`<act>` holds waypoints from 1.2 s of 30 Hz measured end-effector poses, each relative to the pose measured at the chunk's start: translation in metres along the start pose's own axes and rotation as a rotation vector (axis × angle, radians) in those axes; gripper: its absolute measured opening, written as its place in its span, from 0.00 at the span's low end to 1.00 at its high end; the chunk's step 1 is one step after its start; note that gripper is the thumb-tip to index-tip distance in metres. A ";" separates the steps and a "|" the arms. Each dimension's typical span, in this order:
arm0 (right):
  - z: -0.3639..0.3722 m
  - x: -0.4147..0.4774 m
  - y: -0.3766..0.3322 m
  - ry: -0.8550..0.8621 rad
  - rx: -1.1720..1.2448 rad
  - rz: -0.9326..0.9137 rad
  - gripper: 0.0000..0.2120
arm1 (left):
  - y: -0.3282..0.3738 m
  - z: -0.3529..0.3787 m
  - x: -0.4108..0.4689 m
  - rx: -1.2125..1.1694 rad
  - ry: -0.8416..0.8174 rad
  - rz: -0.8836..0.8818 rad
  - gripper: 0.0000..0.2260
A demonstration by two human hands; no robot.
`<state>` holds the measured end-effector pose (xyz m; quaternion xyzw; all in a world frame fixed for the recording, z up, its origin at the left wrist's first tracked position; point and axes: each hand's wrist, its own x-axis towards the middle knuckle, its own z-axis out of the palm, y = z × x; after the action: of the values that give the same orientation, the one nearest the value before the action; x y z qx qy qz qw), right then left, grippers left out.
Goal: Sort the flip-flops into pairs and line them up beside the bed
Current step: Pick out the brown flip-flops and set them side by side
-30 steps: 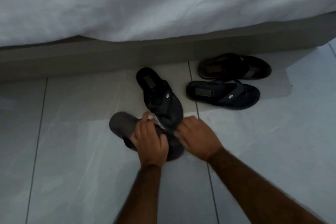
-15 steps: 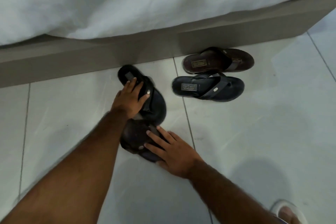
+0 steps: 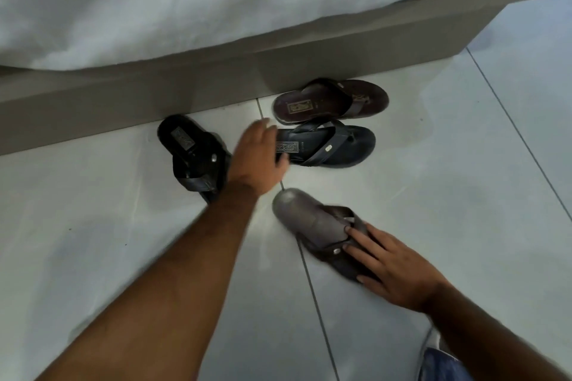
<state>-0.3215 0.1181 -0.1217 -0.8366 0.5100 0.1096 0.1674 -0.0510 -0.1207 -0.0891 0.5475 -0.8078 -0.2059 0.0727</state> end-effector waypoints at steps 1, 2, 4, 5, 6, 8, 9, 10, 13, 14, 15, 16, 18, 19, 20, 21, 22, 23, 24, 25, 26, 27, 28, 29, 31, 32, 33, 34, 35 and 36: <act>-0.001 -0.004 0.006 0.001 -0.001 0.028 0.28 | 0.017 0.008 0.004 -0.022 -0.064 0.050 0.31; -0.003 -0.008 0.012 0.000 -0.001 0.054 0.29 | 0.032 0.016 0.008 -0.020 -0.145 0.077 0.32; -0.004 -0.015 0.021 0.003 0.001 0.099 0.30 | 0.049 0.031 0.015 0.041 -0.275 0.065 0.32; -0.005 -0.019 0.025 0.003 0.001 0.119 0.30 | 0.052 0.036 0.016 0.069 -0.295 0.051 0.30; -0.006 -0.023 0.029 0.001 0.002 0.142 0.31 | 0.051 0.039 0.016 0.081 -0.283 0.039 0.27; -0.009 -0.032 0.037 0.010 0.008 0.191 0.31 | 0.044 0.042 0.008 0.065 -0.217 0.023 0.23; -0.010 -0.037 0.041 0.027 0.006 0.214 0.31 | 0.039 0.043 0.002 0.044 -0.185 0.016 0.21; -0.011 -0.041 0.046 0.049 0.002 0.239 0.31 | 0.032 0.043 -0.006 0.018 -0.152 0.009 0.20; -0.011 -0.051 0.062 0.106 0.031 0.355 0.32 | 0.006 0.040 -0.038 -0.030 -0.074 -0.030 0.20; -0.010 -0.053 0.069 0.123 0.062 0.411 0.31 | -0.003 0.038 -0.049 -0.035 -0.037 -0.051 0.20; -0.010 -0.053 0.076 0.133 0.101 0.469 0.31 | -0.009 0.037 -0.058 -0.037 0.012 -0.069 0.20; -0.010 -0.052 0.081 0.129 0.145 0.522 0.31 | -0.013 0.035 -0.064 -0.031 0.063 -0.081 0.20; -0.014 -0.045 0.090 0.127 0.209 0.590 0.33 | -0.013 0.031 -0.064 0.024 0.131 -0.096 0.21; -0.016 -0.041 0.093 0.132 0.218 0.605 0.33 | -0.010 0.027 -0.059 0.070 0.146 -0.101 0.22; -0.019 -0.035 0.096 0.139 0.221 0.611 0.32 | -0.006 0.023 -0.052 0.110 0.154 -0.097 0.22; -0.021 -0.030 0.097 0.144 0.220 0.608 0.32 | -0.002 0.020 -0.044 0.130 0.165 -0.082 0.21; -0.024 -0.024 0.098 0.146 0.218 0.601 0.32 | 0.004 0.018 -0.035 0.125 0.180 -0.053 0.19; -0.026 -0.018 0.099 0.143 0.213 0.587 0.31 | 0.010 0.017 -0.026 0.096 0.195 -0.012 0.17; -0.028 -0.011 0.099 0.137 0.206 0.565 0.31 | 0.019 0.018 -0.018 0.051 0.203 0.035 0.16; -0.031 -0.004 0.099 0.129 0.200 0.536 0.31 | 0.029 0.020 -0.010 0.004 0.194 0.090 0.15; -0.034 0.004 0.098 0.120 0.197 0.504 0.31 | 0.041 0.024 -0.003 -0.027 0.162 0.150 0.16; -0.037 0.014 0.097 0.110 0.196 0.469 0.31 | 0.053 0.030 0.002 -0.038 0.111 0.191 0.16; -0.040 0.023 0.095 0.098 0.196 0.435 0.31 | 0.064 0.037 0.004 -0.030 0.058 0.201 0.17; -0.043 0.033 0.093 0.084 0.197 0.407 0.32 | 0.071 0.045 0.005 -0.003 0.017 0.182 0.19; -0.052 0.054 0.088 0.064 0.225 0.371 0.33 | 0.070 0.059 -0.002 0.086 -0.020 0.117 0.21; -0.057 0.065 0.086 0.059 0.245 0.355 0.34 | 0.065 0.064 -0.009 0.127 -0.023 0.103 0.20; -0.062 0.077 0.085 0.052 0.262 0.333 0.34 | 0.057 0.068 -0.018 0.151 -0.019 0.097 0.18; -0.068 0.087 0.084 0.042 0.272 0.305 0.35 | 0.048 0.070 -0.029 0.157 -0.003 0.083 0.17; -0.074 0.097 0.083 0.030 0.277 0.269 0.35 | 0.040 0.072 -0.040 0.158 0.019 0.053 0.16; -0.081 0.105 0.082 0.021 0.285 0.233 0.36 | 0.033 0.073 -0.049 0.155 0.046 0.013 0.15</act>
<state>-0.3458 -0.0341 -0.0979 -0.7408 0.6155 0.0463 0.2650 -0.0849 -0.0472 -0.1358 0.5510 -0.8229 -0.1298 0.0501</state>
